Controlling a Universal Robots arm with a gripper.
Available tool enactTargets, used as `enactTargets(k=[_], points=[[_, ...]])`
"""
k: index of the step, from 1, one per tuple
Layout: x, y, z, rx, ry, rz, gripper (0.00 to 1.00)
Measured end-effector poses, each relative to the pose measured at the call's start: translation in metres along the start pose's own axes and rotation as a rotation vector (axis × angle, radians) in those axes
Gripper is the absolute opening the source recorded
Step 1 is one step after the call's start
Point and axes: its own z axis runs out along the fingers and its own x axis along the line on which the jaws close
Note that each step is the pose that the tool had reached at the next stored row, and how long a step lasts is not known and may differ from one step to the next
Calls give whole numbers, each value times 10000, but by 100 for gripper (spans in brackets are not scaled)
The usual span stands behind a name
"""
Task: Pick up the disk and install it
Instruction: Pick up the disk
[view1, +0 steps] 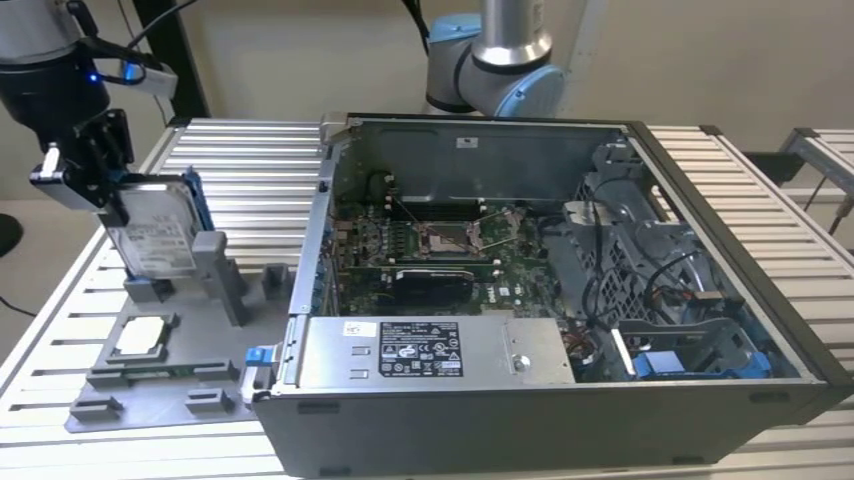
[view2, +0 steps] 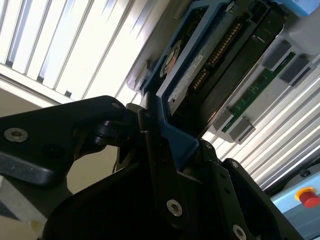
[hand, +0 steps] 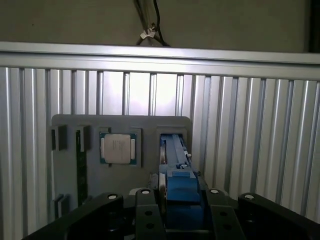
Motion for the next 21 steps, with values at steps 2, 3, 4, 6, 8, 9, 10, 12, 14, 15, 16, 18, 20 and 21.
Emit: enactTargets(k=[2,3,4,6,8,9,10,12,14,15,16,18,20,21], points=[[1,0,-18,0,0,1,0],[0,1,-27,0,0,2,0],[1,1,-35,0,0,3,0],[2,1,-65,-1,1,4,0],[3,1,-111,0,0,4,0],[4,1,-140,0,0,5,0],[5,1,-169,0,0,7,0],[7,1,-230,-1,1,13,0],[9,1,-292,0,0,22,0],[10,1,-323,0,1,25,0],[11,0,-356,4,1,30,0],[14,-1,-418,25,2,41,0],[16,-1,-472,54,2,53,0],[16,-1,-499,72,3,60,0]])
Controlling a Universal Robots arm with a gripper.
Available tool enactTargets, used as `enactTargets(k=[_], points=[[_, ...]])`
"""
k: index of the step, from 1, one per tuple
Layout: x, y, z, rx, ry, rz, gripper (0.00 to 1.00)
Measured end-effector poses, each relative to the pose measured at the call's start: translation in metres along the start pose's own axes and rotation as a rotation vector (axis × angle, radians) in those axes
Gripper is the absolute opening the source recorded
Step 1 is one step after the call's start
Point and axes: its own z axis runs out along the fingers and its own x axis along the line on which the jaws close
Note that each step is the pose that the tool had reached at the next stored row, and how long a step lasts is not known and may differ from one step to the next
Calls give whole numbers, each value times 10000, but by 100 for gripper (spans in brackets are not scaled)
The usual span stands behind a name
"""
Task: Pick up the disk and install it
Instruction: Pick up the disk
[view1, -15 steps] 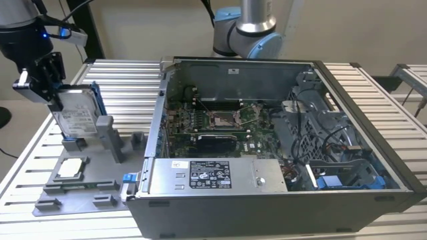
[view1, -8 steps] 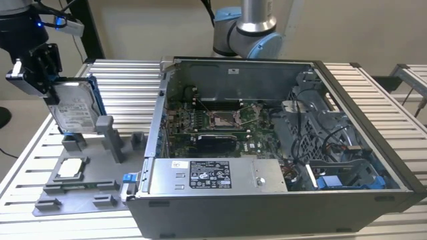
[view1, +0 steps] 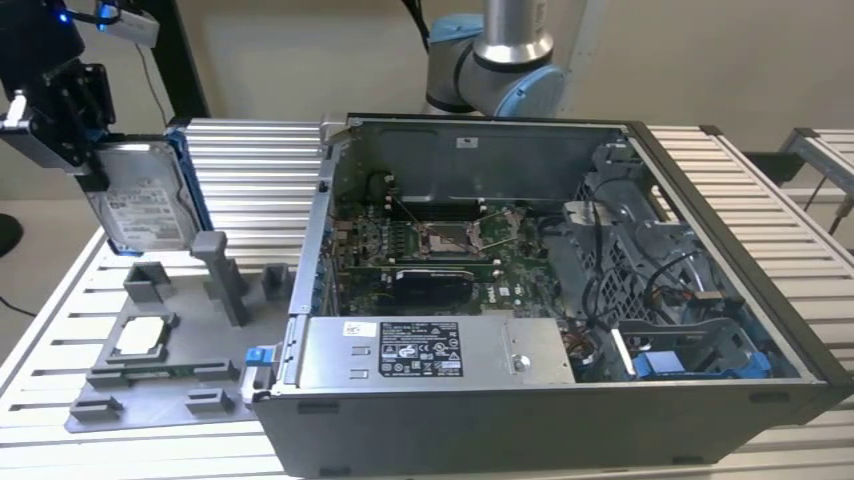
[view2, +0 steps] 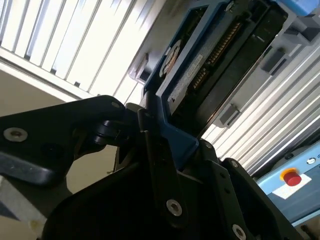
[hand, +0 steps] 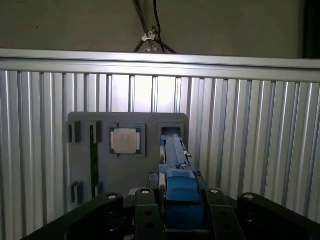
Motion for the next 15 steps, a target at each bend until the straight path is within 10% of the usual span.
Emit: enactTargets(k=[15], points=[[18,-7,-554,36,7,21,0]])
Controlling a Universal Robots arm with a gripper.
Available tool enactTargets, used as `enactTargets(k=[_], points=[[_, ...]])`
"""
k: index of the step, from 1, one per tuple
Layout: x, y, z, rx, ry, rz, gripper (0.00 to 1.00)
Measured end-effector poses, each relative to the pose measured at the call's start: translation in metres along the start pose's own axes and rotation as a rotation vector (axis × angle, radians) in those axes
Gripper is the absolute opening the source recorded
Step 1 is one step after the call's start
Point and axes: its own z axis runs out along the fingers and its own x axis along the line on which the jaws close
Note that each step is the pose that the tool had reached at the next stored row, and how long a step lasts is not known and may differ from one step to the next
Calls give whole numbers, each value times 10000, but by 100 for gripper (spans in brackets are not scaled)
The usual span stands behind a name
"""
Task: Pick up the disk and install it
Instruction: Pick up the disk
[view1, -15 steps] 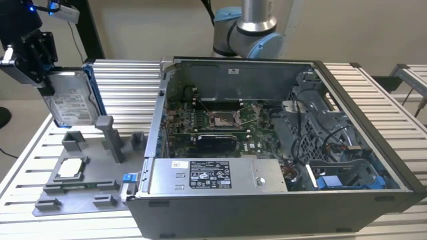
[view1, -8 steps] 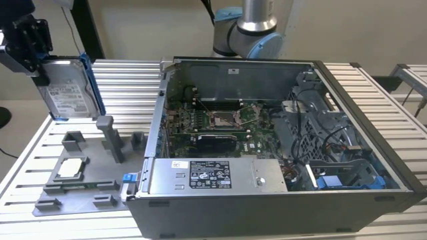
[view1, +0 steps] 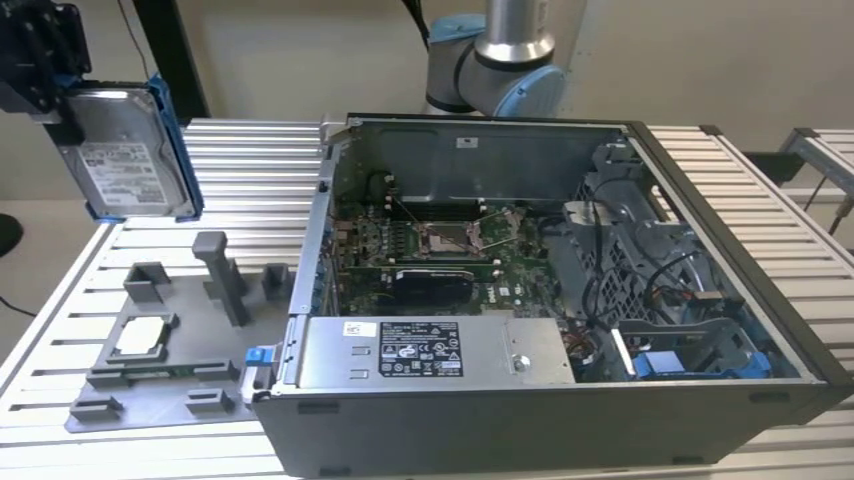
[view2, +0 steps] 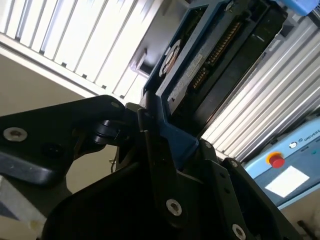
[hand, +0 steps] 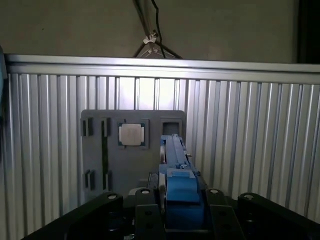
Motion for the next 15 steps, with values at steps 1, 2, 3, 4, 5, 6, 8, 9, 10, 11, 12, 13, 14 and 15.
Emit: enactTargets(k=[1,2,3,4,5,6,8,9,10,11,12,13,14,15], points=[[2,-1,-45,2,1,0,0],[3,-2,-88,-1,3,-1,0],[5,-3,-129,0,13,-1,0],[6,-4,-175,-1,15,0,0],[8,-5,-219,0,16,1,0],[9,-6,-264,0,16,2,0],[12,-7,-358,-1,17,2,0],[13,-8,-403,0,17,2,0],[15,-9,-448,1,17,2,0],[16,-9,-492,0,17,2,0],[18,-10,-535,2,16,2,0],[19,-11,-585,1,17,2,0],[21,-12,-630,0,20,2,0],[22,-13,-674,1,19,2,0]])
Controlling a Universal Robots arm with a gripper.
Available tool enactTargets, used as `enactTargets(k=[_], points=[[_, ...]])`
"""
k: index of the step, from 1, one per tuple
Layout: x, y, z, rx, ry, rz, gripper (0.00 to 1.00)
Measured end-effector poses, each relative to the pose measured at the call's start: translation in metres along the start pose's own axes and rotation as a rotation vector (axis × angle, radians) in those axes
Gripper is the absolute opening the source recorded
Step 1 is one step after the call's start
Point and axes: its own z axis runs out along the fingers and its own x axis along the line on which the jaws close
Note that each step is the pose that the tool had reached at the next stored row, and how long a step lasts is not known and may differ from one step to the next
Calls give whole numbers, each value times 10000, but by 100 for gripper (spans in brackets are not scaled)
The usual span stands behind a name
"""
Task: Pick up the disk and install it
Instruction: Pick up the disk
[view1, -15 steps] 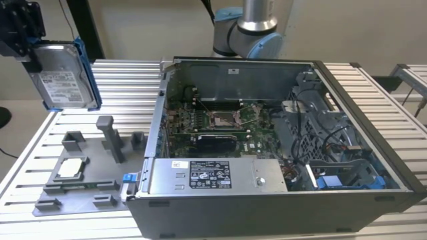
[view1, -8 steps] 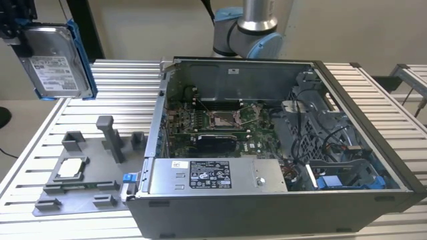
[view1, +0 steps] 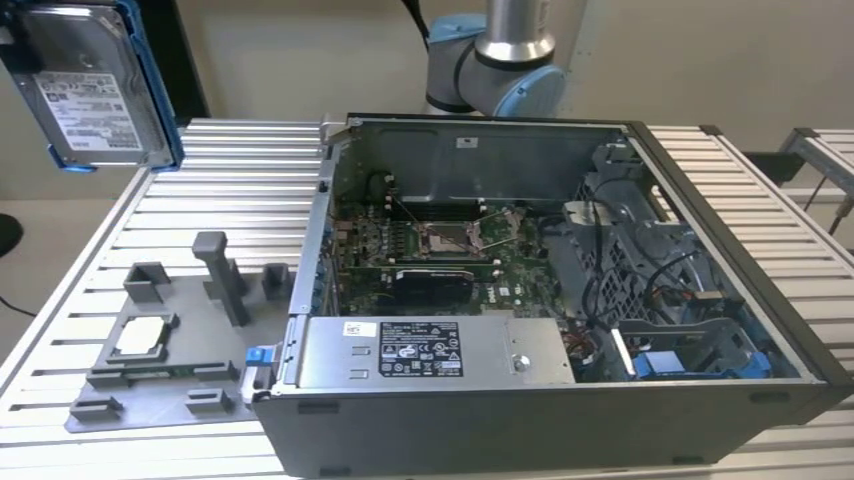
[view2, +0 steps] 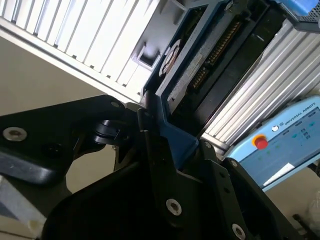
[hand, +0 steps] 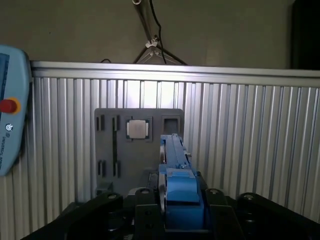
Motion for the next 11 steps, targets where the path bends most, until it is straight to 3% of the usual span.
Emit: enactTargets(k=[2,9,11], points=[[2,-1,-58,-2,2,1,0],[3,-4,-56,0,0,-2,0],[3,-30,-57,-3,1,-1,0]])
